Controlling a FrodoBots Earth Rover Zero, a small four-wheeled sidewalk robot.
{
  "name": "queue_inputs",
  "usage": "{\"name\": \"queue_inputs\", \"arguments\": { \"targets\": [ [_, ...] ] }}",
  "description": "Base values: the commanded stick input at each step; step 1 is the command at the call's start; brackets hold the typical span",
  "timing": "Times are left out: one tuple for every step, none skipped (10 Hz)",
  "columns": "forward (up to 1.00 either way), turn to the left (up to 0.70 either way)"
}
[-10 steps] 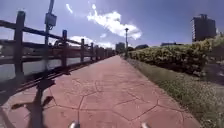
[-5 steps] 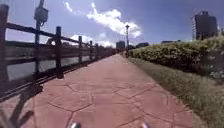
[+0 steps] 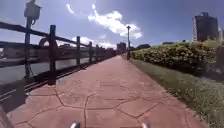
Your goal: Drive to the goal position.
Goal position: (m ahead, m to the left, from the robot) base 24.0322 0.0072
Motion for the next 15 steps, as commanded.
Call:
{"name": "queue_inputs", "arguments": {
  "targets": [
    [0.85,0.0],
    [0.85,0.0],
    [0.85,0.0],
    [0.85,0.0],
    [0.85,0.0],
    [0.85,0.0],
    [0.85,0.0],
    [0.85,0.0],
    [0.85,0.0],
    [0.85,0.0],
    [0.85,0.0],
    [0.85,0.0],
    [0.85,0.0],
    [0.85,0.0],
    [0.85,0.0]
  ]
}}
